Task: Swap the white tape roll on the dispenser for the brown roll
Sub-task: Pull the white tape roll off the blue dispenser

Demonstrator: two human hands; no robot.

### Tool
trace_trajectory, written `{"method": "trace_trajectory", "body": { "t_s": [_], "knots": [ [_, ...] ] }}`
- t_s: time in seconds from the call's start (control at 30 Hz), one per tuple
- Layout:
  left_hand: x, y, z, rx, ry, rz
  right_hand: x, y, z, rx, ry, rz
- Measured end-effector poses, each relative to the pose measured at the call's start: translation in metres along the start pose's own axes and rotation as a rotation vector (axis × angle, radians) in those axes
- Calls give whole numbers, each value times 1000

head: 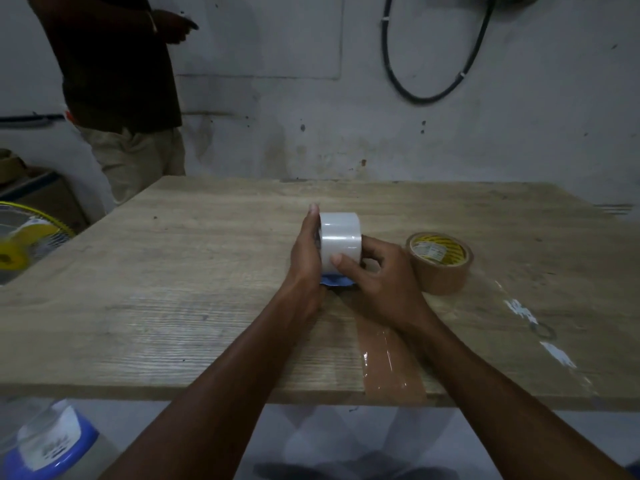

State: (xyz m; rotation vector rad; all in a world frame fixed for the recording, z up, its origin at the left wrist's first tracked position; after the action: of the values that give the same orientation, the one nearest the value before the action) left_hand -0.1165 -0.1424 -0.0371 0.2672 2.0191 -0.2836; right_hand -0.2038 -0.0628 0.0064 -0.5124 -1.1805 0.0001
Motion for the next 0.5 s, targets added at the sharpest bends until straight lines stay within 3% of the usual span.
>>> {"method": "trace_trajectory", "body": {
  "t_s": [0.33, 0.5],
  "knots": [
    [-2, 4, 1, -17, 43, 15, 3, 0, 2, -30, -10, 34],
    [-1, 7, -6, 5, 76, 19, -4, -8, 6, -74, -225, -98]
  ]
}}
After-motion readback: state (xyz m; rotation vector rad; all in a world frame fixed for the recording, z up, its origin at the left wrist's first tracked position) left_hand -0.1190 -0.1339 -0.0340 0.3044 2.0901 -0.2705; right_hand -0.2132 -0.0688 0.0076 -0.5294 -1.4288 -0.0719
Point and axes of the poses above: each hand's wrist, its own y-axis away from the middle knuckle, its own z-axis out of the back of the hand, x = y × z, the point moved 9 cm from there along -y, towards the middle knuckle, and after that the axes turned 10 degrees about -z, right-handed, at the moved point
